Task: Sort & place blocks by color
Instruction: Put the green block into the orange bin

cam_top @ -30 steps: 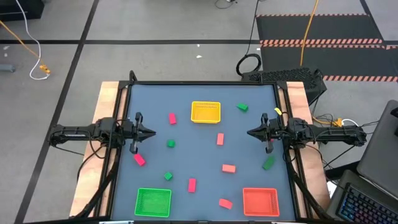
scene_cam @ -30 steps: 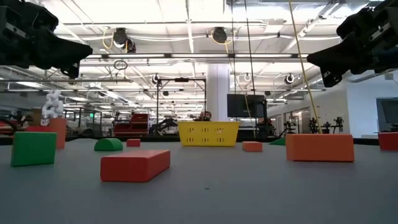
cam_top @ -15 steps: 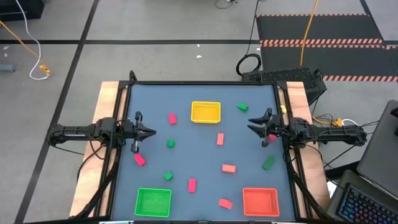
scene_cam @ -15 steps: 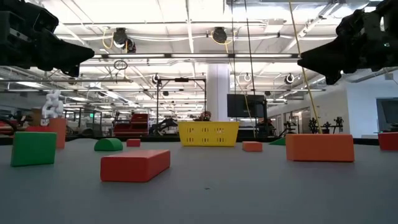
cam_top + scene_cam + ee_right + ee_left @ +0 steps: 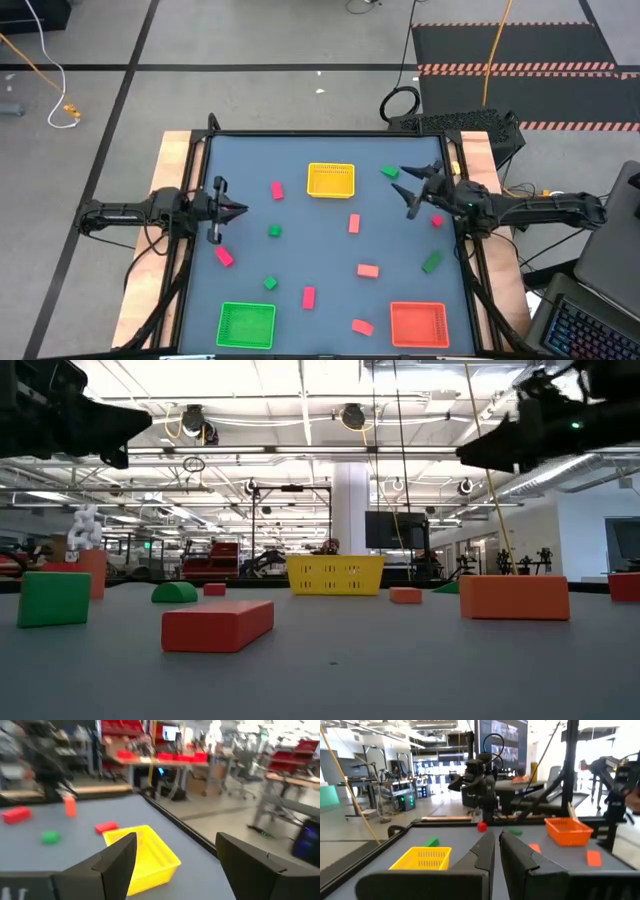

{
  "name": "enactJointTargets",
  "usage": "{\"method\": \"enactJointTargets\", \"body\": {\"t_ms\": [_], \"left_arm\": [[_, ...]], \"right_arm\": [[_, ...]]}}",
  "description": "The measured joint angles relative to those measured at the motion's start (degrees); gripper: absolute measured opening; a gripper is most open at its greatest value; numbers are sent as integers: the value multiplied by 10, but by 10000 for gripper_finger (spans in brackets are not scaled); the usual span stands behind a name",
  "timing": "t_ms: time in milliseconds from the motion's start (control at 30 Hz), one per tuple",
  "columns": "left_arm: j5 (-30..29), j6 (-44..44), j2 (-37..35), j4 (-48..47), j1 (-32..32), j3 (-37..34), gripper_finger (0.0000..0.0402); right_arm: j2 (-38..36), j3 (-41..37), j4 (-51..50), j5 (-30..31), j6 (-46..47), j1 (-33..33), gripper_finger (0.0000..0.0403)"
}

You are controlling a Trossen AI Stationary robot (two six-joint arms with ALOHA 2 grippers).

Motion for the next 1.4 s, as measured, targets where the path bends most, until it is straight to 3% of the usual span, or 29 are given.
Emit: {"method": "enactJointTargets", "body": {"t_ms": [433,533,700,933,1400], "left_arm": [[-5,-21,0,22,0,0,33],[-11,-31,0,36,0,0,33],[-14,-34,0,47,0,0,33],[-14,-35,0,47,0,0,33],[-14,-50,0,23,0,0,33]], "right_arm": [[290,230,-283,-7,63,-138,267],[335,251,-335,-48,87,-174,267],[384,252,-361,-132,106,-234,267],[429,253,-359,-184,78,-288,267],[520,253,-326,-186,31,-300,244]]}}
